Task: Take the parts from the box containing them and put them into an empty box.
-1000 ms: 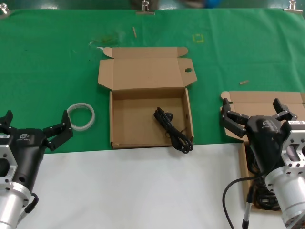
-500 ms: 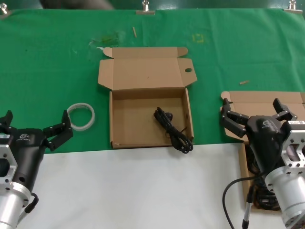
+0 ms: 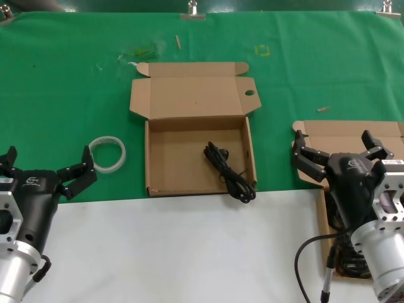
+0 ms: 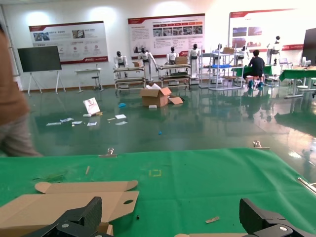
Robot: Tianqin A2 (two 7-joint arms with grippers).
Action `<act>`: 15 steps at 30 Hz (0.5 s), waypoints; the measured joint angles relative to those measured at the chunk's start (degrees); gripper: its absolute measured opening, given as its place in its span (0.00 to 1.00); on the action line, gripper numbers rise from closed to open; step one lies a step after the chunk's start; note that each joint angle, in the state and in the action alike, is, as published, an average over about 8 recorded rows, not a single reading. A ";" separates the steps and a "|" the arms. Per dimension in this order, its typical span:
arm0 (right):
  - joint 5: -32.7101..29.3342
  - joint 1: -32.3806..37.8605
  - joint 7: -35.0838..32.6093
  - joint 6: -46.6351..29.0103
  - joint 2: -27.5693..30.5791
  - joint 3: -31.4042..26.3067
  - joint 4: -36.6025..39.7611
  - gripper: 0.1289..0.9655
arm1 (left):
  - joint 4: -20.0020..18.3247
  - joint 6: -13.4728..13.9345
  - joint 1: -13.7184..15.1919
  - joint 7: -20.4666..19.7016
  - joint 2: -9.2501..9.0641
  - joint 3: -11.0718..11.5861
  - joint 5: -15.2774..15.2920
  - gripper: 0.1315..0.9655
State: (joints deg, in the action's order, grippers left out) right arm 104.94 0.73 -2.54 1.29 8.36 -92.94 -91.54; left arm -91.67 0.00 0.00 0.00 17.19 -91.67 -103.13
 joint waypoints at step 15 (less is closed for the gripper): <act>0.00 0.00 0.00 0.00 0.00 0.00 0.00 1.00 | 0.00 0.00 0.00 0.00 0.00 0.00 0.00 1.00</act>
State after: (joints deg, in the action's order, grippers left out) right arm 104.94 0.73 -2.54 1.29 8.36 -92.94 -91.54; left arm -91.67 0.00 0.00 0.00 17.19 -91.67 -103.13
